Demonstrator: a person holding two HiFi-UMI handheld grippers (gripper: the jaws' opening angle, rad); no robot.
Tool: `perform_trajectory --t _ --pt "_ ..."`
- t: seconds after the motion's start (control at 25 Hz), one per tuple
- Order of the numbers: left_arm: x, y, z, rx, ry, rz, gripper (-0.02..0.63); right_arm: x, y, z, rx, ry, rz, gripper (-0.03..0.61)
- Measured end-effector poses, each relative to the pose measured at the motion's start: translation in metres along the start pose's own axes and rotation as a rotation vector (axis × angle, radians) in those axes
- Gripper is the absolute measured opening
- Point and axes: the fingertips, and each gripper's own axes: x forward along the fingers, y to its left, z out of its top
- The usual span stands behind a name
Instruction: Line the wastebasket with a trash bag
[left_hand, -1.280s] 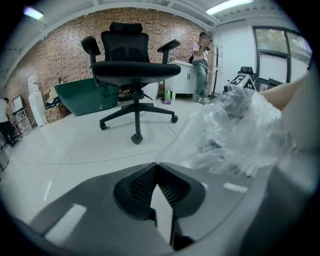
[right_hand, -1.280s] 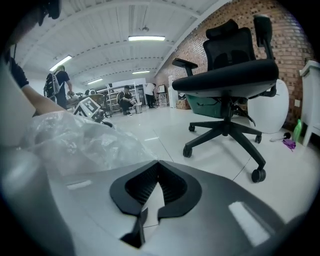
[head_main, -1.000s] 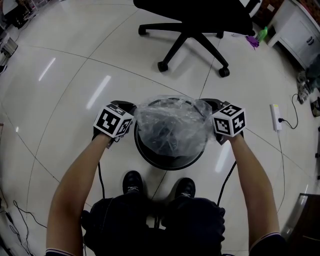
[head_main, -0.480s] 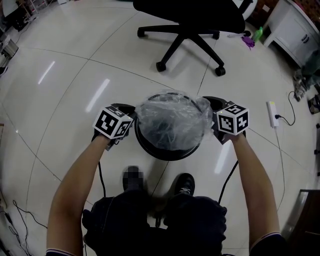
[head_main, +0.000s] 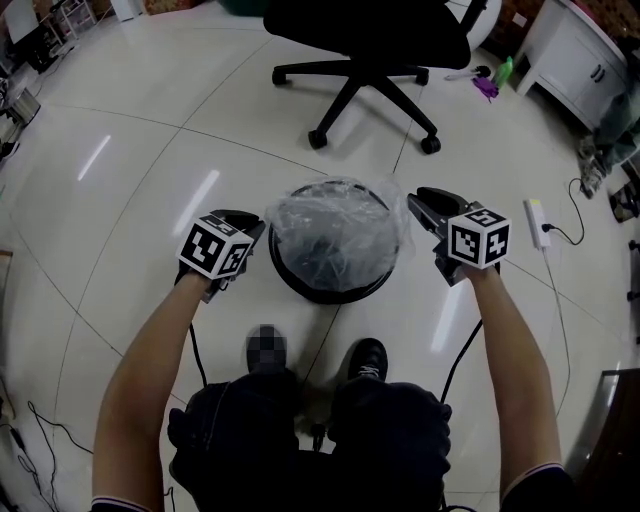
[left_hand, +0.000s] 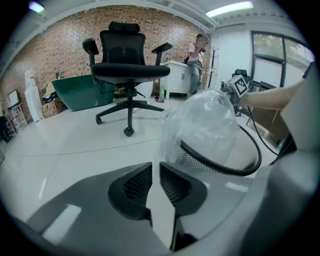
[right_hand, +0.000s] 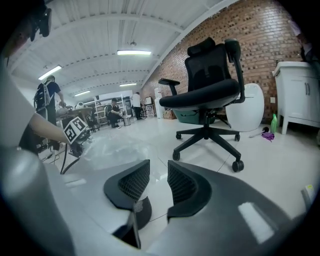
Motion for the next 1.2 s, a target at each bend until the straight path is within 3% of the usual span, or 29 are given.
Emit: perform_trajectory --t 0.16,0.44,0.68,1.04,1.2 --pt "-0.015 -0.008 -0.003 0.003 -0.008 0.007 0.045 -0.023 0.009 0.020 0.000 -0.062 -0.016 0.111" --pt "-0.038 -0.021 -0.007 0.008 -0.022 0.023 0.060 -0.037 0.050 0.056 -0.008 -0.131 0.036 0.115" --pt "-0.065 -0.028 0.000 0.014 -0.065 0.034 0.060 -0.016 0.070 0.049 -0.019 -0.039 0.028 0.150" --pt "-0.069 -0.053 0.081 0.093 -0.194 -0.006 0.112 -0.008 0.078 0.044 -0.007 -0.018 0.027 0.149" --pt "-0.049 -0.081 0.120 0.217 -0.211 -0.050 0.132 -0.008 0.073 0.047 -0.023 -0.001 0.019 0.149"
